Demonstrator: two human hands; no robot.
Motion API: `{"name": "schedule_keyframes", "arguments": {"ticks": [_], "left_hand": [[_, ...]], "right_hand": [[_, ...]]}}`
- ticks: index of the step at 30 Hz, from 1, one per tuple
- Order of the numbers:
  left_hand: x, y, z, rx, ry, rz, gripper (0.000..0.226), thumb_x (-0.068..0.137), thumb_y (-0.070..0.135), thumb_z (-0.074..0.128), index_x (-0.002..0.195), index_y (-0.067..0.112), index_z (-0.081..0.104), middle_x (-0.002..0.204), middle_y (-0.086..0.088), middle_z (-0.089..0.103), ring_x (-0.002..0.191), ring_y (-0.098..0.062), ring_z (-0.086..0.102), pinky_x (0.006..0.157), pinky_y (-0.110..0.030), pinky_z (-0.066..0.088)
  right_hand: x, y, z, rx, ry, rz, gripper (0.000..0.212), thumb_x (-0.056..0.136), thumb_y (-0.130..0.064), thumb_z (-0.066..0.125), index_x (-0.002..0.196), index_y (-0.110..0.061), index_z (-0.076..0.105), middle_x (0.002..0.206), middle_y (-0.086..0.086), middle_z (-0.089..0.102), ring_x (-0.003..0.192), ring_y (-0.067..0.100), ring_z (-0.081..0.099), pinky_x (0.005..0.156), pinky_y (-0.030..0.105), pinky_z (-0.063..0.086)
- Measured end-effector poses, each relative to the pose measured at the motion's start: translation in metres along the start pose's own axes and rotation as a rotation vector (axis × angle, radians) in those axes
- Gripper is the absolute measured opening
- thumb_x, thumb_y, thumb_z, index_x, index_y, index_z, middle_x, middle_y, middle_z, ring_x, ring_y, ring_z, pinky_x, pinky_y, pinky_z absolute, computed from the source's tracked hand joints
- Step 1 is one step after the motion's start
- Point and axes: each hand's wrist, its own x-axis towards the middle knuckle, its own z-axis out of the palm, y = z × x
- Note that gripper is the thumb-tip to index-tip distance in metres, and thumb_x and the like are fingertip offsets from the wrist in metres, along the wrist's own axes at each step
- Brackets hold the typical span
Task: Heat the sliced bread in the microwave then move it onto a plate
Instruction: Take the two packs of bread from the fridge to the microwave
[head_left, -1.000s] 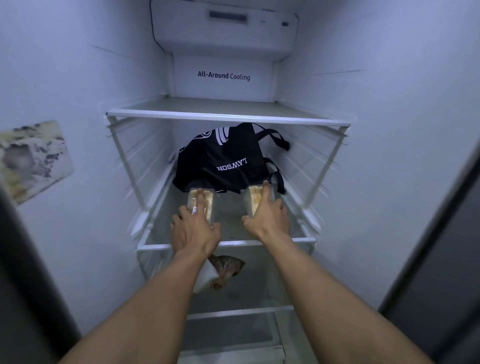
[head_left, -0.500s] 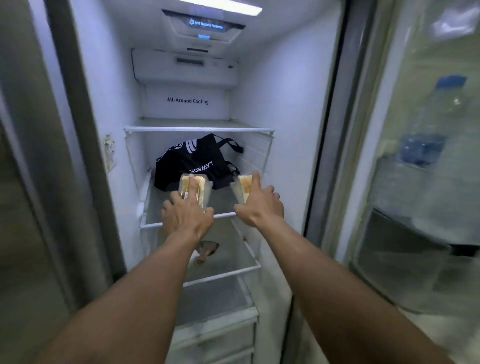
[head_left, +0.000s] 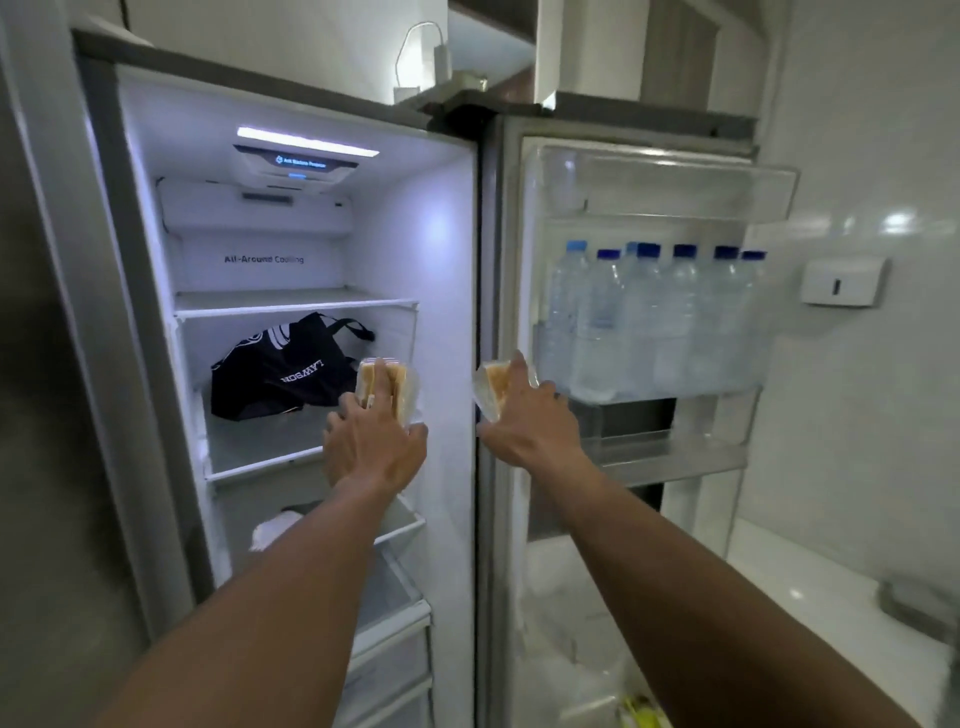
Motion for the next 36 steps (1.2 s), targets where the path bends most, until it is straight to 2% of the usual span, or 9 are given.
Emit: {"name": "schedule_keyframes", "arguments": {"ticks": [7,10,14,21,27,31,36], "left_hand": [[-0.031,0.080,-0.021,-0.078,-0.042,0.150,0.088,0.086,0.056,0.051,0.154,0.031,0.002,0.126,-0.021,0.046,0.104,-0.040,0.050,0.090,-0.046,0.042],[-0.053,0.114,-0.026,-0.130,-0.083,0.226,0.087,0.087,0.056,0.052,0.153,0.029,0.002,0.128,-0.021,0.044,0.108,-0.040,0.050,0.091,-0.049,0.043],[-0.088,0.157,-0.021,-0.202,-0.145,0.298,0.089,0.087,0.056,0.054,0.153,0.029,0.002,0.135,-0.021,0.040,0.114,-0.040,0.048,0.093,-0.049,0.043],[-0.131,0.239,0.005,-0.248,-0.221,0.428,0.091,0.087,0.058,0.051,0.153,0.032,-0.005,0.134,-0.021,0.039,0.113,-0.042,0.048,0.090,-0.049,0.047],[-0.154,0.327,0.040,-0.292,-0.254,0.548,0.091,0.088,0.057,0.051,0.155,0.028,-0.003,0.136,-0.022,0.039,0.110,-0.038,0.049,0.091,-0.046,0.044],[-0.164,0.392,0.071,-0.322,-0.285,0.573,0.089,0.086,0.057,0.052,0.155,0.030,0.001,0.136,-0.020,0.041,0.109,-0.037,0.050,0.091,-0.046,0.044],[-0.165,0.486,0.117,-0.346,-0.316,0.576,0.089,0.087,0.054,0.052,0.156,0.033,-0.001,0.141,-0.020,0.037,0.116,-0.038,0.047,0.096,-0.046,0.042]], "right_hand": [[-0.050,0.054,-0.078,-0.055,0.115,0.087,0.104,0.085,-0.050,0.066,0.158,-0.029,-0.005,0.139,0.021,0.042,0.124,0.042,0.045,0.100,0.052,0.042],[-0.076,0.083,-0.105,-0.080,0.161,0.155,0.106,0.082,-0.046,0.070,0.157,-0.032,-0.004,0.137,0.020,0.043,0.121,0.041,0.049,0.098,0.050,0.044],[-0.109,0.127,-0.136,-0.126,0.193,0.283,0.108,0.080,-0.045,0.072,0.156,-0.033,-0.003,0.145,0.021,0.041,0.127,0.043,0.046,0.099,0.050,0.044],[-0.144,0.203,-0.176,-0.176,0.273,0.456,0.103,0.079,-0.043,0.069,0.155,-0.030,0.002,0.133,0.021,0.046,0.117,0.042,0.049,0.087,0.044,0.042],[-0.145,0.279,-0.209,-0.207,0.317,0.580,0.103,0.079,-0.040,0.067,0.155,-0.031,-0.001,0.130,0.018,0.045,0.115,0.039,0.048,0.080,0.040,0.037],[-0.131,0.336,-0.234,-0.235,0.355,0.622,0.103,0.078,-0.041,0.067,0.155,-0.031,-0.001,0.127,0.018,0.046,0.112,0.040,0.049,0.078,0.039,0.037],[-0.093,0.417,-0.270,-0.257,0.390,0.647,0.103,0.078,-0.040,0.068,0.154,-0.032,0.000,0.126,0.017,0.047,0.112,0.039,0.049,0.078,0.039,0.037]]}}
